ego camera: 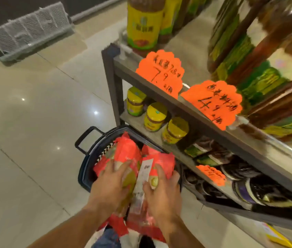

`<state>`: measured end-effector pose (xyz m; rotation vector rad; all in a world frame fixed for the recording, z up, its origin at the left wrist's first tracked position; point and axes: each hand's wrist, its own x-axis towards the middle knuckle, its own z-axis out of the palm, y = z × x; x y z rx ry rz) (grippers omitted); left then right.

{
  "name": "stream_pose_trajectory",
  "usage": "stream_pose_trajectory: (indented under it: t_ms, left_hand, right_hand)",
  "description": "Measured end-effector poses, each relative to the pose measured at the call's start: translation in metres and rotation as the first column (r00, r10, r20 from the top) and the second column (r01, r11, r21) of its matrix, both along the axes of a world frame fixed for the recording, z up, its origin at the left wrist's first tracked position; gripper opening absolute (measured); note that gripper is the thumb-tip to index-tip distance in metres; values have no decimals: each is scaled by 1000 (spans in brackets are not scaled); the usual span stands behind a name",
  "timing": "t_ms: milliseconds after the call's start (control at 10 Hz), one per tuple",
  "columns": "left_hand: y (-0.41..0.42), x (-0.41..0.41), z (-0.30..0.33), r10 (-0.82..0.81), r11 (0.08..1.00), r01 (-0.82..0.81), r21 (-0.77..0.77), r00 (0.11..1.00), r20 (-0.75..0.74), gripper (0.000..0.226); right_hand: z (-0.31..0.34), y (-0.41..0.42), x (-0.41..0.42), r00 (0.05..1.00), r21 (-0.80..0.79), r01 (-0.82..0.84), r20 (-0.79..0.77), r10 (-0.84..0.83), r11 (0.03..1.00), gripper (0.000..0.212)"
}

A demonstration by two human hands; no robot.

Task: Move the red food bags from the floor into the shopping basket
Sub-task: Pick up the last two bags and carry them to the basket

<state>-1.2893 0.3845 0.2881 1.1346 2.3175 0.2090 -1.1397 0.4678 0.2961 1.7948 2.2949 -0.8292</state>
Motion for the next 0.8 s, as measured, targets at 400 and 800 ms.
stream_pose_trajectory:
  t_ms: [400, 800]
  left_hand:
    - [38, -123, -205, -133, 991, 136, 7, 959, 249, 95]
    - [31, -45, -31, -523, 805, 581, 119, 790, -319, 66]
  right_hand:
    - [-184, 48, -13, 873, -323, 277, -309, -378, 905, 74]
    - [-21, 10, 57, 998, -47, 61, -22, -63, 997, 54]
